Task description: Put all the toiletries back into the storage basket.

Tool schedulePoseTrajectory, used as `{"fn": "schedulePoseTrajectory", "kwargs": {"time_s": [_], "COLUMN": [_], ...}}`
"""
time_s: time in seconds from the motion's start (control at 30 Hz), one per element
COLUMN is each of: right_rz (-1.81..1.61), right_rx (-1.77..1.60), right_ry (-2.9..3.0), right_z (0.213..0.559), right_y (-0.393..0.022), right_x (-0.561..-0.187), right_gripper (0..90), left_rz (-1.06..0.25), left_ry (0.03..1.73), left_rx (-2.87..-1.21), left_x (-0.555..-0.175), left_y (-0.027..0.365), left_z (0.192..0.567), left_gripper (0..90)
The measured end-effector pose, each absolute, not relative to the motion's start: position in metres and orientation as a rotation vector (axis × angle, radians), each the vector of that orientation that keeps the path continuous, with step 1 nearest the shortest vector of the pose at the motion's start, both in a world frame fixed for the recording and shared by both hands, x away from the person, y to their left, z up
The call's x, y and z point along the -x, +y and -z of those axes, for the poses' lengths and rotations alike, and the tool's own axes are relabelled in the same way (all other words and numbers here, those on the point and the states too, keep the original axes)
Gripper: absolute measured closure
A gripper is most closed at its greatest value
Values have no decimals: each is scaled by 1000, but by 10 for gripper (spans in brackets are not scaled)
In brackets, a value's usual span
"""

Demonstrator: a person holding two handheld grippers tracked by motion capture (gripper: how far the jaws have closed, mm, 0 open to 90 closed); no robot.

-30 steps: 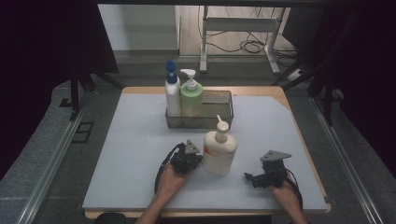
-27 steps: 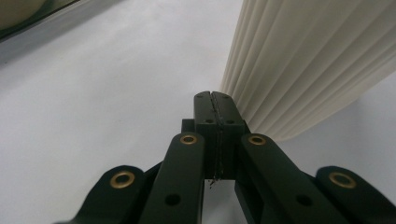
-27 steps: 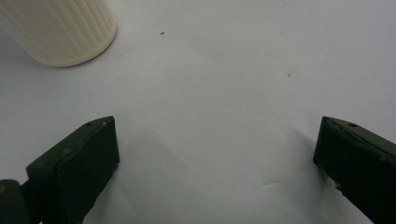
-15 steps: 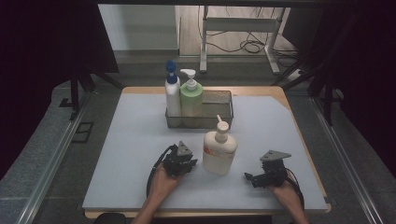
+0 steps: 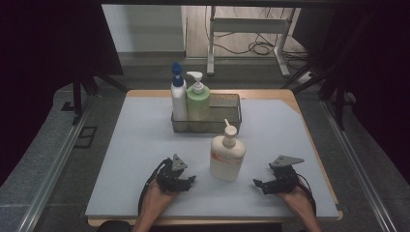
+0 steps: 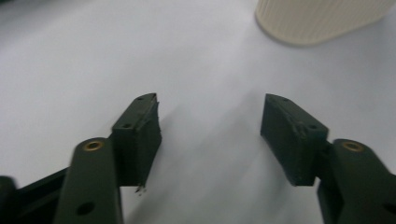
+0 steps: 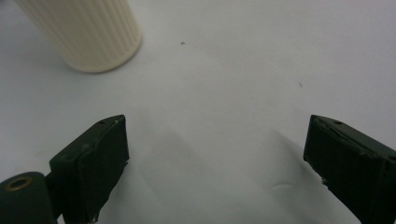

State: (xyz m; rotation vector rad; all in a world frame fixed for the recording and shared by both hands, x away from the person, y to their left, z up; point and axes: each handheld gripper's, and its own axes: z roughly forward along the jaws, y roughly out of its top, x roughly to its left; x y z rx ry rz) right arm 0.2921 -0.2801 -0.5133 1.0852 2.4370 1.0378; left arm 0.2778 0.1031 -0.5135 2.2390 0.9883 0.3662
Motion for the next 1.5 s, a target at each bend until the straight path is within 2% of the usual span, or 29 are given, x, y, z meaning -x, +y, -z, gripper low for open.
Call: {"fn": "schedulePoseTrajectory", "kwargs": {"time_s": [0.43, 0.87, 1.27, 1.4, 1.5], "right_rz": [-1149, -1221, -1314, -1368, -1352], "right_rx": [-957, -884, -864, -816, -788], "right_ry": [2447, 2475, 2472, 2470, 2478], "right_z": [489, 461, 441, 432, 428], "right_y": [-267, -245, -226, -218, -212], "right_x": [-286, -287, -299, -306, -310], "right_gripper": [0, 0, 64, 132, 136], "left_rz": [-350, -381, -379, -378, -378], "left_ry": [1064, 1051, 1050, 1050, 1050], "left_rx": [-2217, -2183, -2180, -2181, -2180], "left_x": [-256, -251, -251, -251, -251], "left_y": [128, 131, 131, 131, 131], "left_z": [518, 523, 523, 523, 523], "left_gripper": [145, 124, 123, 123, 123]}}
